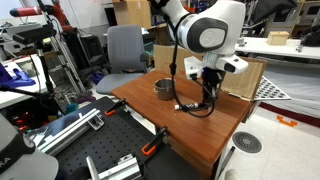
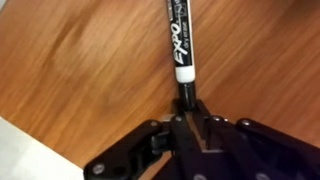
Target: Put the marker in the pot
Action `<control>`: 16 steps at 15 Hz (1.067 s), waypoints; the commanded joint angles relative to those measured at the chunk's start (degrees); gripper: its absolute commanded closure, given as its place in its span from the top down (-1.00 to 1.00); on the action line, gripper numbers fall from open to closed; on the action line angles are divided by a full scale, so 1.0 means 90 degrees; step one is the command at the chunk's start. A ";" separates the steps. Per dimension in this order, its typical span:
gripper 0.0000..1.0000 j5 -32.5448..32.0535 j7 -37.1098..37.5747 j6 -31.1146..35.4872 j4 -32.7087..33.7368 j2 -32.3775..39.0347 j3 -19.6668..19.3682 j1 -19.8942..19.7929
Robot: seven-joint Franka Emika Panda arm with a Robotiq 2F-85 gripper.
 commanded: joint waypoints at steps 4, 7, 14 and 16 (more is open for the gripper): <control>-0.92 -0.0300 0.0092 0.0144 -0.0320 -0.0586 -0.0097 0.0272; -0.92 -0.0638 0.0136 0.0326 -0.0638 -0.1101 -0.0150 0.0477; -0.92 -0.1895 0.0771 0.1284 -0.1705 -0.2357 -0.0221 0.0992; -0.92 -0.2400 0.1127 0.1799 -0.2018 -0.2586 -0.0287 0.1140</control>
